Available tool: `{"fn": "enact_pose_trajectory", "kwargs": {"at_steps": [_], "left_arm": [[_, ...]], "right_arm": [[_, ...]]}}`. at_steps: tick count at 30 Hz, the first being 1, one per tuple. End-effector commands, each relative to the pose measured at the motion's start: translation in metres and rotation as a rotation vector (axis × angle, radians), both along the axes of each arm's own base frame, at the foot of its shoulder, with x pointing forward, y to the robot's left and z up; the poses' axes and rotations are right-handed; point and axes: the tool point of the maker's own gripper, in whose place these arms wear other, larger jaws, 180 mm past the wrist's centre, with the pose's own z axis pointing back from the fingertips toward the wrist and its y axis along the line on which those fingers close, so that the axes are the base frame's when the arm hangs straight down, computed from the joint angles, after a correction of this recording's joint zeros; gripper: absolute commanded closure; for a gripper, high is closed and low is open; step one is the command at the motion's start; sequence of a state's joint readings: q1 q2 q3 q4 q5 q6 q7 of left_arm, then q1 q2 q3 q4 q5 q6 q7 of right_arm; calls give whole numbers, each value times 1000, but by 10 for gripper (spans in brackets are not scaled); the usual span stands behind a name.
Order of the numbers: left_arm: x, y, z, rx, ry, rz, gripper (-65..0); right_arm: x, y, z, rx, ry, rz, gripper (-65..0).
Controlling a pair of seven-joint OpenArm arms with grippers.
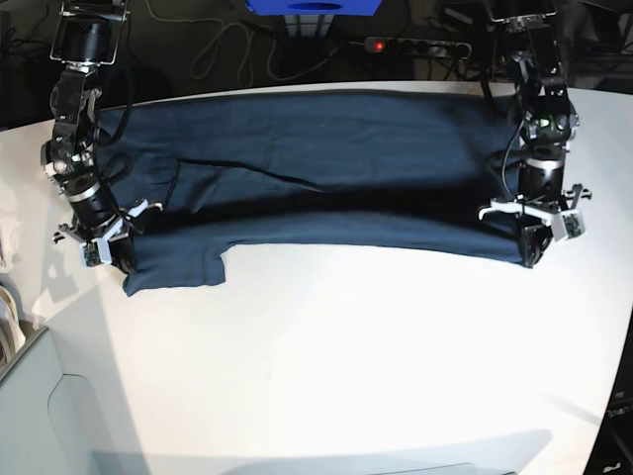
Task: Fold the T-shirt properly
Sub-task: 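Lift the hem with both grippers and fold it over toward the collar, then lower the folded hem onto the shirt and adjust with both grippers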
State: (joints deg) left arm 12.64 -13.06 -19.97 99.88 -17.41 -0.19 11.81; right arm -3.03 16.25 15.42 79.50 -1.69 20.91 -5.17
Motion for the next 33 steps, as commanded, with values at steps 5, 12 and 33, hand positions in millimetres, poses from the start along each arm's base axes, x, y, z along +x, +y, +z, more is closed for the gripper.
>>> {"fn": "enact_pose_trajectory", "kwargs": {"at_steps": [5,12,33], "left_arm": [[-17,10,-5,-22,-5,63,0],[-37,18,-35,-60,69,119,0],[-66,24,-81,-83,202,150,0]], "right_arm": [[-15,-13,12,-18,-33,-16,0],[-40,-19,16,-38,-30,-36,0],[-74,-29,-28,-60,159,-63,-258]]}}
